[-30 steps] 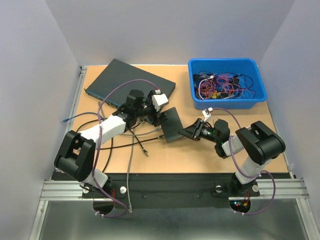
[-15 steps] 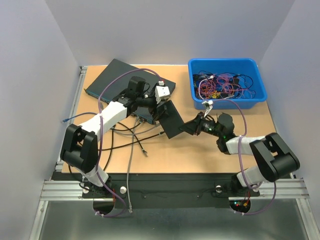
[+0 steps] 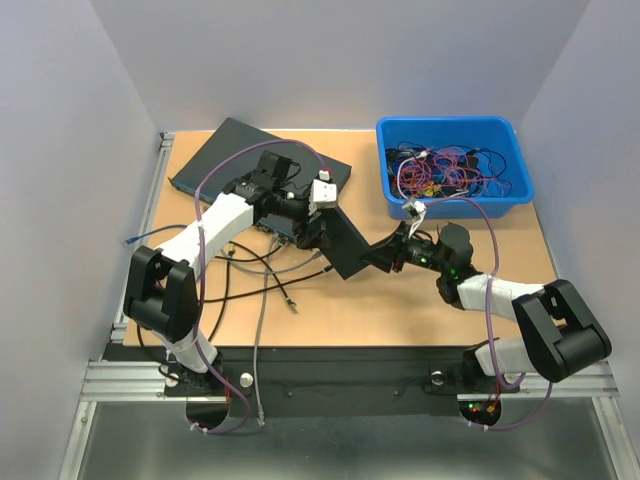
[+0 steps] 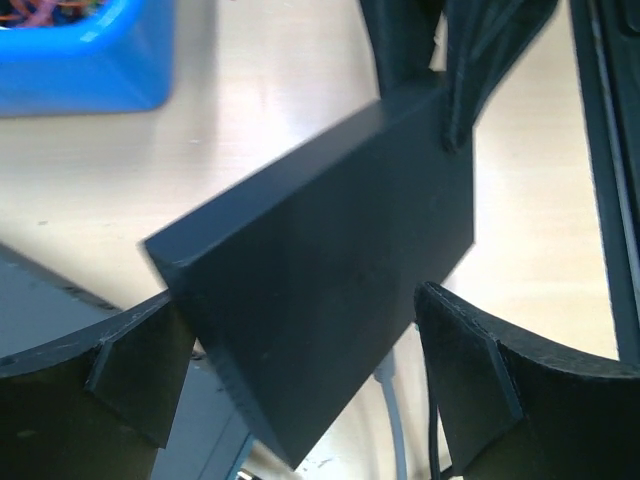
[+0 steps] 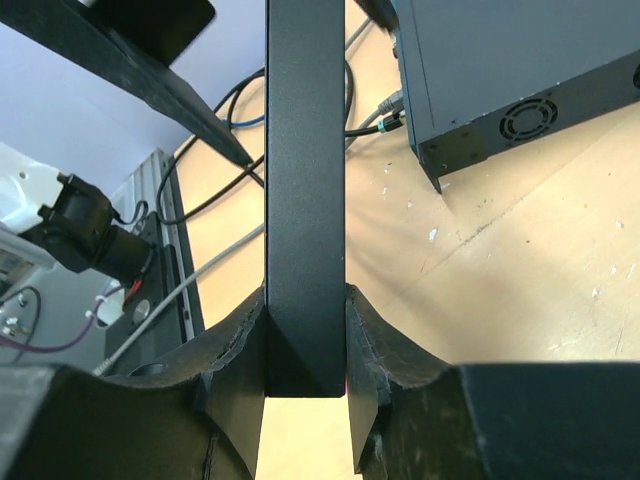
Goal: Pull the plug from the switch port
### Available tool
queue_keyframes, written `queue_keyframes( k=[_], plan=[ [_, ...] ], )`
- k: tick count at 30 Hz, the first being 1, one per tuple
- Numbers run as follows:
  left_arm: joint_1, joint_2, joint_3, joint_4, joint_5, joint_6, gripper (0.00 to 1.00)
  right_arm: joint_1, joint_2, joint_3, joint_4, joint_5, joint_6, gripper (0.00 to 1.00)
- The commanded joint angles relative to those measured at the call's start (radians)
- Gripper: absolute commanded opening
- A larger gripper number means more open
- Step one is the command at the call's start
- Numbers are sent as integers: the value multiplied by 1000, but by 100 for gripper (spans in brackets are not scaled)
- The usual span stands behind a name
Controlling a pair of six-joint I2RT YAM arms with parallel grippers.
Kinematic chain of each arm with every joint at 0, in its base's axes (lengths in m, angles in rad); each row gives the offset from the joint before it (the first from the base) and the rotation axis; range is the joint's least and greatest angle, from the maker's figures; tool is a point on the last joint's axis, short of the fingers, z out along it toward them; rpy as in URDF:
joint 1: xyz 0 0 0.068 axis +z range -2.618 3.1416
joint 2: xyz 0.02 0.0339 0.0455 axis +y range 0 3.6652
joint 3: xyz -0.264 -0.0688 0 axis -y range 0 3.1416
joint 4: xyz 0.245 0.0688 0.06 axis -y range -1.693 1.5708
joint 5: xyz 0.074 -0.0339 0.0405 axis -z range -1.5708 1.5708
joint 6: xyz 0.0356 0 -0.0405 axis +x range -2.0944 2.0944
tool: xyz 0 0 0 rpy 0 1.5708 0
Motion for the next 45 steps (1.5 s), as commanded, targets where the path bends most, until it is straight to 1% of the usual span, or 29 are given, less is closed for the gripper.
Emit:
queue_keyframes(
  k=[1,3,4,7,10,11,12,16,19,20,21,22,23,25,26,28,30,33,34,35,36,38,39,42,45],
  plan=[
    [6,31,57,-170,92,133,99,-3,-36,65,95,-48,-71,0],
    [6,31,59,-172,100,138,98,-3,-38,66,93,-57,-86,0],
    [6,22,56,-158,107,130,97,-3,-41,71,93,-60,-92,0],
    [4,7,36,-95,107,77,93,-3,-47,80,93,-74,-98,0],
    [6,13,40,-99,113,72,84,-3,-55,86,90,-82,-103,0],
    [4,17,43,-102,119,72,77,-3,-58,91,90,-83,-103,0],
    [4,22,45,-107,123,72,75,-3,-58,92,89,-83,-106,1],
    [0,62,57,-176,136,130,74,-3,-46,105,84,-93,-106,0],
    [0,73,63,-199,136,148,61,-3,-35,115,83,-96,-108,1],
    [0,70,63,-204,138,152,53,-1,-35,120,83,-97,-109,0],
    [0,68,63,-208,139,156,49,-3,-33,125,81,-97,-109,0],
    [-2,70,68,-219,144,156,38,-3,-30,126,79,-97,-111,0],
    [-2,70,71,-228,144,162,31,-3,-30,126,79,-97,-111,0],
    [-2,70,73,-242,146,168,20,-3,-20,131,78,-99,-108,1],
    [0,71,71,-245,146,175,10,-3,-18,132,78,-100,-109,1],
    [0,73,65,-247,149,175,6,-3,-13,131,78,-97,-111,0],
    [0,82,57,-251,156,179,0,-3,-9,129,78,-97,-109,1],
    [0,88,56,-256,162,179,0,-3,-7,129,78,-102,-111,0],
    [0,88,56,-256,165,179,7,-3,-7,129,78,-103,-112,0],
    [0,87,51,-256,166,178,32,-1,-9,131,78,-103,-117,1],
    [0,87,50,-251,166,173,42,-3,-10,134,78,-102,-120,0],
    [0,73,33,-212,167,149,54,-3,-13,135,78,-105,-127,0],
    [0,62,27,-196,166,124,56,-3,-15,138,78,-103,-129,1],
    [-2,48,7,-153,166,90,57,-3,-23,141,78,-100,-135,1],
    [-5,51,1,-147,172,86,58,-3,-24,145,78,-99,-143,1]
  ],
)
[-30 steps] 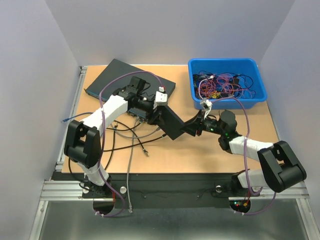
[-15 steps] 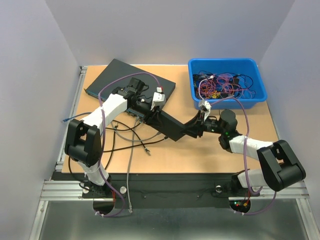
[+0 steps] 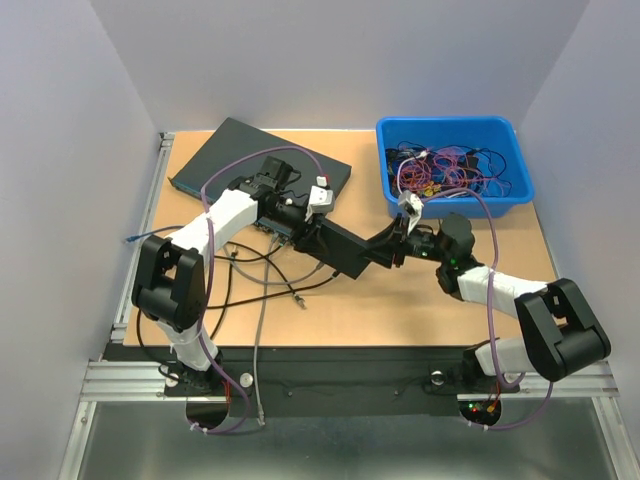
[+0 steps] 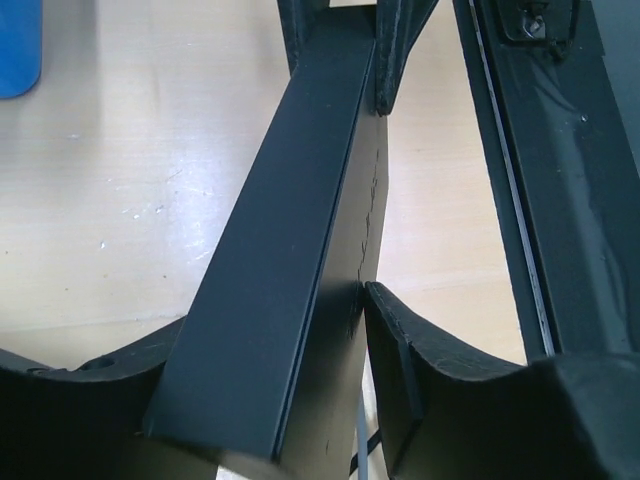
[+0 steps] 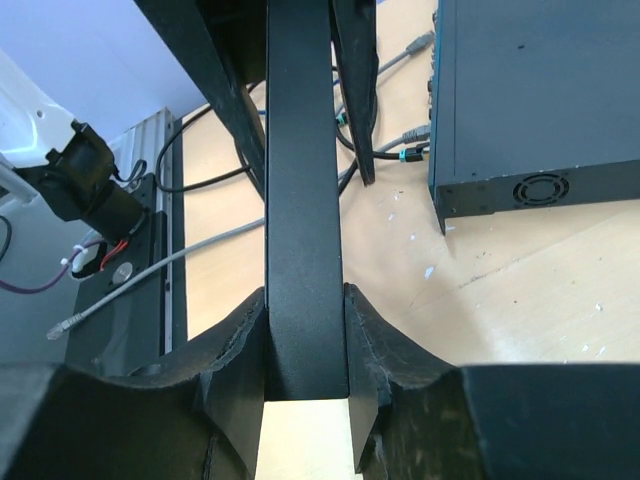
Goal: Pull the plug from the switch port
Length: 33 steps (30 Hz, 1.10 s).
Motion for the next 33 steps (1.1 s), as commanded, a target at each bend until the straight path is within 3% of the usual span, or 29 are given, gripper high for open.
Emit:
queue_keyframes(
  k=[1,3,5,6,11,14,15,17,22,29,33],
  plan=[
    [-20,-27,-20,52,11,-4,58,9,-29,65,114,18,24,0],
    [-23,-27,-18,52,14,-4,51,9,-29,67,114,18,26,0],
    [-22,-31,-18,56,18,-16,25,9,-29,67,114,18,29,0],
    [-22,-35,-17,59,18,-22,1,9,-29,64,114,21,30,0],
    [-20,-42,-20,70,13,-42,0,9,-36,47,109,64,40,2],
    [-14,-64,-29,107,11,-99,0,9,-56,25,102,125,50,49],
    [-6,-71,-36,130,10,-149,0,5,-82,4,100,153,58,74],
    [10,-107,-63,206,4,-215,0,0,-124,-25,98,193,76,99],
    [35,-180,-104,322,4,-362,0,-6,-326,-158,91,289,101,100],
    [60,-209,-89,406,28,-519,0,-6,-405,-251,103,342,246,100],
    [73,-216,-89,500,-1,-703,0,-6,-385,-306,305,363,358,97]
  ],
)
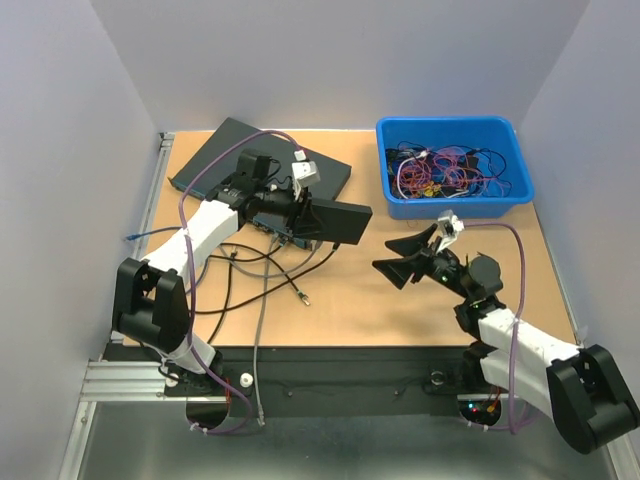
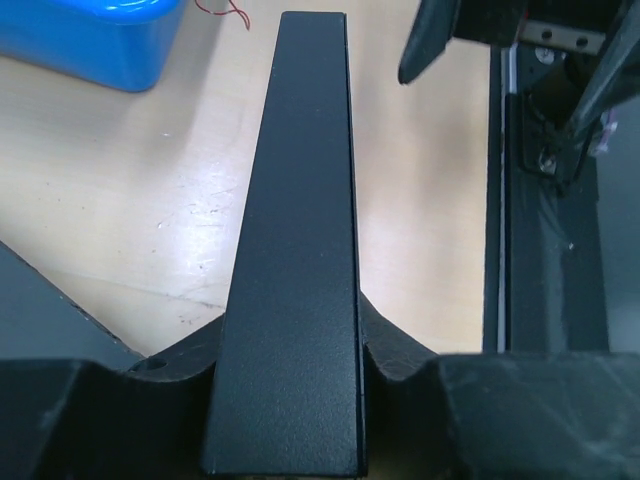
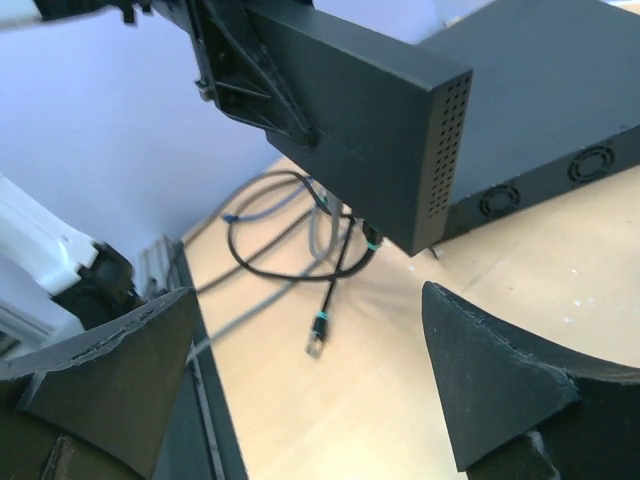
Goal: Pull the plug from the switch port
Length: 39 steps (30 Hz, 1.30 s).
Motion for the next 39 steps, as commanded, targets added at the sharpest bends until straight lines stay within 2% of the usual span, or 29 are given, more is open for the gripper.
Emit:
queue_keyframes(
  k=[1,4,6,8,10,13,21,27,34,39],
  plan=[
    [13,-58,25,172,44,-216,0,-4,30,-55,292,53,162,97],
    [14,-61,35,209,44,-294,0,14,164,-73,508,67,253,94],
    [14,-62,46,235,47,-331,0,40,264,-46,593,49,290,91],
    [14,-70,54,245,49,-364,0,71,419,-6,750,38,328,86],
    [14,-90,54,249,49,-381,0,76,493,17,861,44,398,84],
    [16,-107,55,248,63,-407,0,119,550,73,862,55,348,83],
    [16,-113,51,264,98,-433,0,131,585,168,862,43,305,81],
    [16,-121,65,265,99,-462,0,146,597,226,862,39,287,72],
    [14,-130,48,306,101,-468,0,146,574,255,862,38,305,52],
    [16,-134,42,311,107,-467,0,146,562,258,862,55,328,52]
  ],
)
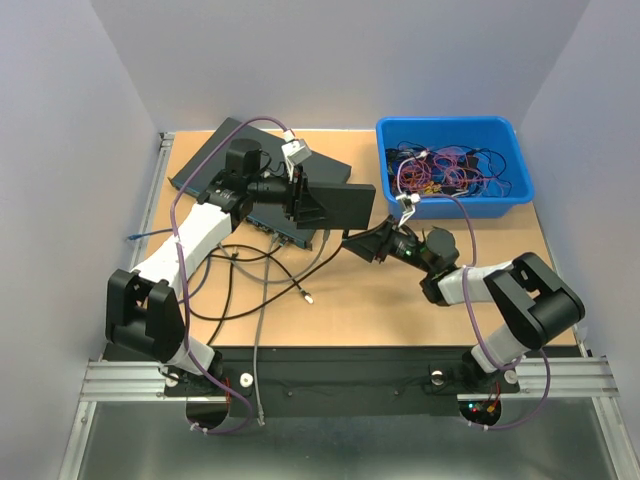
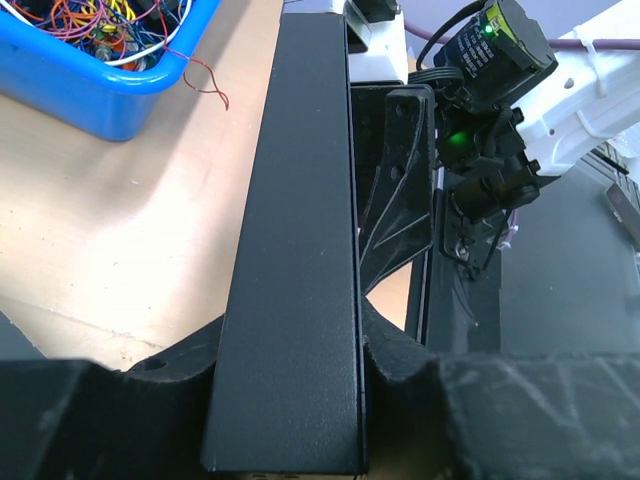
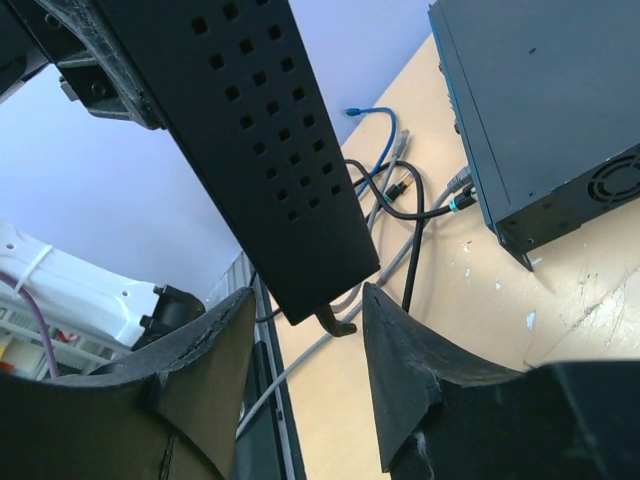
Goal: Pull the plug from the switch port
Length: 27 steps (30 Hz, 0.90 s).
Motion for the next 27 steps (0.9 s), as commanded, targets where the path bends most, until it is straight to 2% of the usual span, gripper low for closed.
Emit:
queue_keyframes(
  k=[1,9,14,18,23,27],
  plan=[
    [2,-76,41,98,73,-24,0,7,-39,32,524,23,12,53],
    [0,-67,61,179,102,-125,0,8,-107,15,526,115,43,57],
    [2,-58,92,242,123,-209,0,10,-139,9,526,152,35,52],
    [0,-66,78,268,119,-223,0,10,-153,19,526,143,40,44],
    [2,-76,55,283,110,-220,0,10,-189,7,524,144,31,44],
    [0,-79,52,288,110,-220,0,8,-205,9,526,141,28,48]
  ],
)
